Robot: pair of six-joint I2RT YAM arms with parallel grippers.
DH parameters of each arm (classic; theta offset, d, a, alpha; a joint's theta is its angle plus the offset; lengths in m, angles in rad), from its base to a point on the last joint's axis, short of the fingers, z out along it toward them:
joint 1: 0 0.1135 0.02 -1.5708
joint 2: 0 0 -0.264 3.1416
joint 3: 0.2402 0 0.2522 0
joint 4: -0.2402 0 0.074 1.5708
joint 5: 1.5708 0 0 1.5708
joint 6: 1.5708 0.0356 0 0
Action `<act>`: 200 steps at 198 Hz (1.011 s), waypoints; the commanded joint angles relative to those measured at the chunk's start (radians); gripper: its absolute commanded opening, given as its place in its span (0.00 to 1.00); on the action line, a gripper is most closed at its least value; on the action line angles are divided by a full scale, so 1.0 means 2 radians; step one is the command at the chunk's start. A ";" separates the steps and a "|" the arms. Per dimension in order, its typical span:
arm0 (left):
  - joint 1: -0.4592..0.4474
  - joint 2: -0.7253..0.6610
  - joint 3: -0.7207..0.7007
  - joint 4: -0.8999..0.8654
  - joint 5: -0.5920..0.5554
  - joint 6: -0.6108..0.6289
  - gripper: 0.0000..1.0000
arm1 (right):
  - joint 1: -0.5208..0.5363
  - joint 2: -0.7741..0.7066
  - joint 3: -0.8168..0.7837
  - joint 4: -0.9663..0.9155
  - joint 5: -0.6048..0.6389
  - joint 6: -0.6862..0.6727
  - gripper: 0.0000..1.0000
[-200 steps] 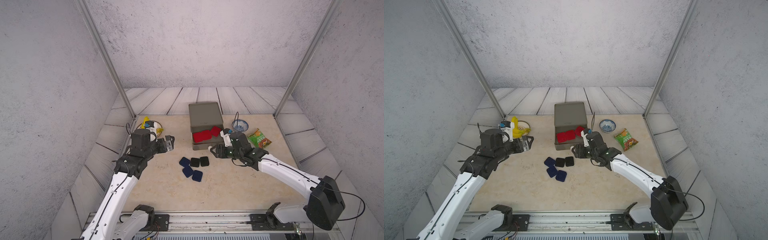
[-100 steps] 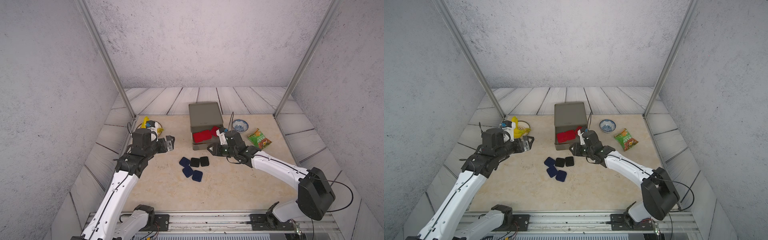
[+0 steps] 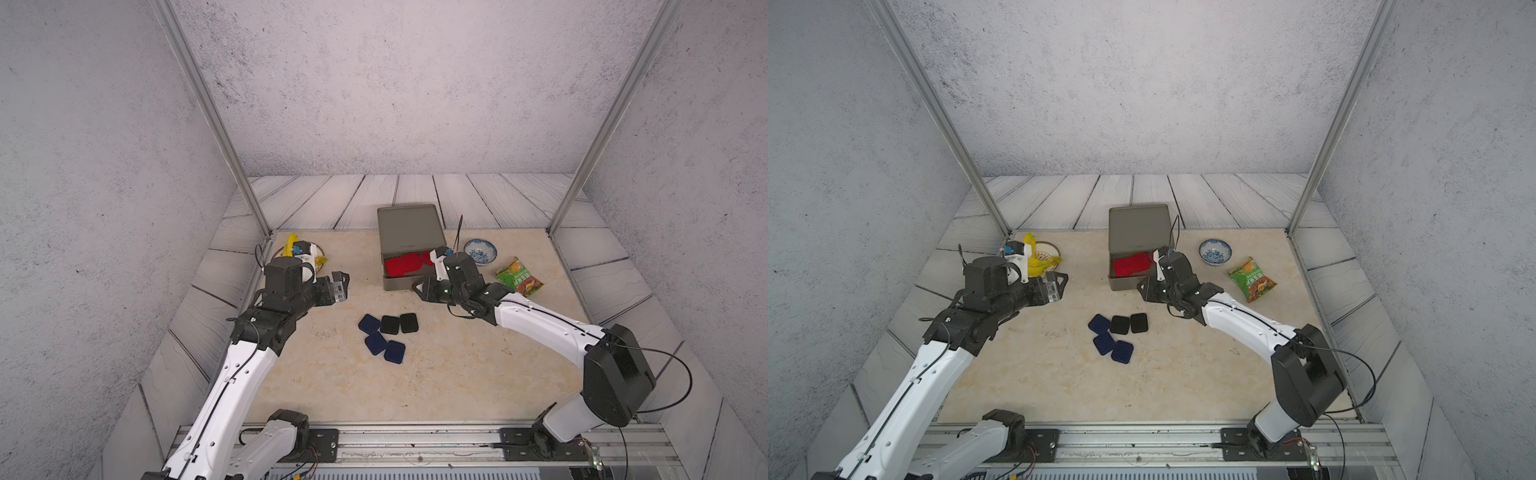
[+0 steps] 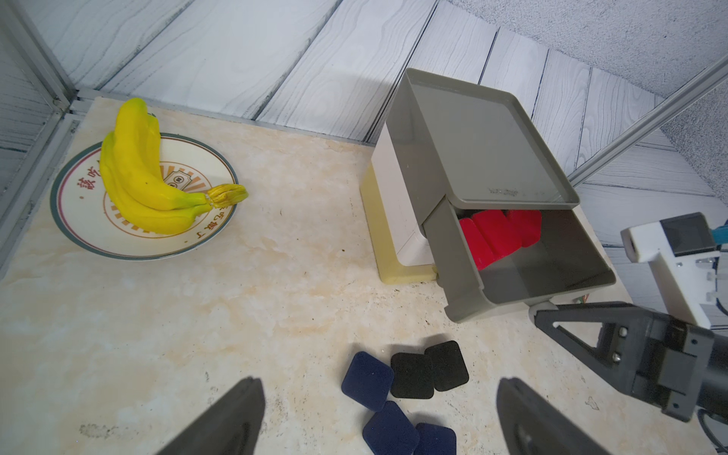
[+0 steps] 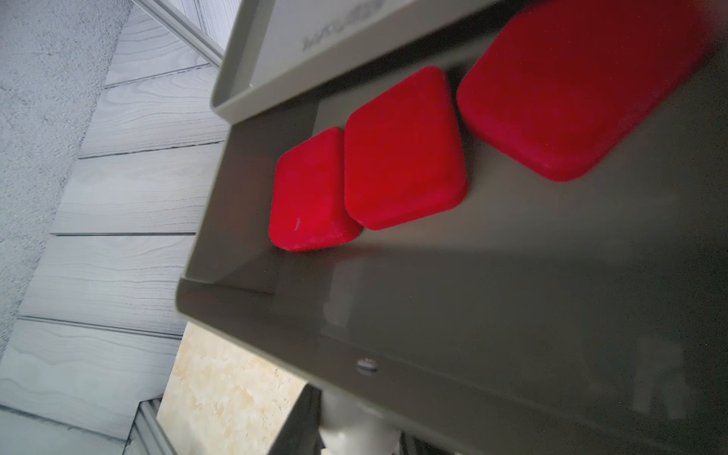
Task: Place the brooch boxes into the drawer by color
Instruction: Close the drawer in the storage box.
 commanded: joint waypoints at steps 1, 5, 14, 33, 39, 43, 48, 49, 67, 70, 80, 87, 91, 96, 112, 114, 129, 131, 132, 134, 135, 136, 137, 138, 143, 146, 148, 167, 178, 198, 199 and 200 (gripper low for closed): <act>-0.003 0.000 -0.005 0.009 -0.002 0.010 0.98 | -0.006 0.007 0.035 0.022 0.032 -0.030 0.17; -0.003 0.001 -0.005 0.008 -0.001 0.010 0.98 | -0.007 0.010 0.039 0.024 0.033 -0.033 0.17; -0.003 0.001 -0.005 0.007 -0.003 0.012 0.98 | -0.009 0.018 0.051 0.023 0.034 -0.041 0.19; -0.003 0.000 -0.008 0.009 -0.004 0.011 0.98 | -0.013 0.041 0.079 0.013 0.037 -0.057 0.21; -0.003 0.001 -0.010 0.011 -0.004 0.011 0.98 | -0.015 0.048 0.086 0.014 0.039 -0.061 0.22; -0.003 0.001 -0.011 0.011 -0.004 0.011 0.98 | -0.016 0.053 0.089 0.015 0.039 -0.063 0.22; -0.003 0.001 -0.011 0.012 -0.004 0.011 0.98 | -0.017 0.060 0.094 0.017 0.039 -0.066 0.22; -0.003 0.002 -0.011 0.011 -0.004 0.012 0.98 | -0.018 0.061 0.095 0.017 0.039 -0.066 0.22; -0.004 0.005 -0.010 0.011 -0.003 0.013 0.98 | -0.023 0.085 0.111 0.022 0.041 -0.075 0.23; -0.004 0.006 -0.010 0.012 -0.003 0.013 0.98 | -0.024 0.089 0.113 0.022 0.042 -0.076 0.23; -0.003 0.006 -0.011 0.012 -0.004 0.014 0.98 | -0.027 0.100 0.119 0.027 0.044 -0.080 0.23; -0.003 0.006 -0.011 0.012 -0.004 0.015 0.98 | -0.028 0.106 0.123 0.030 0.045 -0.083 0.23; -0.003 0.006 -0.011 0.012 -0.005 0.015 0.98 | -0.028 0.110 0.125 0.032 0.045 -0.085 0.23; -0.004 0.005 -0.012 0.012 -0.005 0.015 0.98 | -0.029 0.114 0.128 0.033 0.046 -0.086 0.24; -0.004 0.005 -0.014 0.015 -0.005 0.014 0.98 | -0.030 0.125 0.137 0.038 0.050 -0.095 0.26; -0.004 0.005 -0.014 0.015 -0.005 0.015 0.98 | -0.030 0.126 0.139 0.039 0.050 -0.096 0.27; -0.003 0.006 -0.015 0.016 -0.003 0.014 0.98 | -0.031 0.134 0.148 0.038 0.052 -0.100 0.29; -0.003 0.006 -0.015 0.016 -0.003 0.014 0.98 | -0.031 0.135 0.149 0.038 0.053 -0.101 0.30; -0.003 0.006 -0.015 0.016 -0.003 0.014 0.98 | -0.032 0.136 0.149 0.038 0.053 -0.101 0.30; -0.003 0.006 -0.015 0.016 -0.002 0.014 0.98 | -0.032 0.136 0.149 0.038 0.053 -0.102 0.30; -0.003 0.006 -0.015 0.016 -0.002 0.014 0.98 | -0.032 0.136 0.149 0.038 0.053 -0.102 0.31; -0.003 0.006 -0.015 0.016 -0.002 0.014 0.98 | -0.032 0.137 0.150 0.038 0.053 -0.102 0.31; -0.004 0.006 -0.015 0.016 -0.002 0.014 0.98 | -0.032 0.137 0.150 0.038 0.053 -0.102 0.31; -0.004 0.006 -0.015 0.016 -0.002 0.014 0.98 | -0.032 0.138 0.150 0.038 0.053 -0.102 0.31; -0.003 0.006 -0.015 0.016 -0.003 0.014 0.98 | -0.032 0.139 0.151 0.037 0.053 -0.103 0.33; -0.003 0.005 -0.015 0.016 -0.003 0.014 0.98 | -0.032 0.139 0.151 0.038 0.054 -0.104 0.34; -0.003 0.005 -0.015 0.016 -0.003 0.014 0.98 | -0.032 0.140 0.150 0.038 0.055 -0.104 0.35; -0.003 0.004 -0.015 0.017 -0.004 0.014 0.98 | -0.032 0.143 0.148 0.042 0.059 -0.109 0.41; -0.003 0.004 -0.016 0.016 -0.003 0.014 0.98 | -0.033 0.144 0.144 0.045 0.062 -0.112 0.45; -0.004 0.004 -0.015 0.016 -0.005 0.016 0.98 | -0.033 0.147 0.141 0.054 0.066 -0.119 0.49; -0.003 0.004 -0.015 0.016 -0.005 0.016 0.98 | -0.033 0.147 0.141 0.054 0.066 -0.119 0.49; -0.003 0.004 -0.015 0.016 -0.005 0.017 0.98 | -0.033 0.148 0.141 0.054 0.067 -0.120 0.49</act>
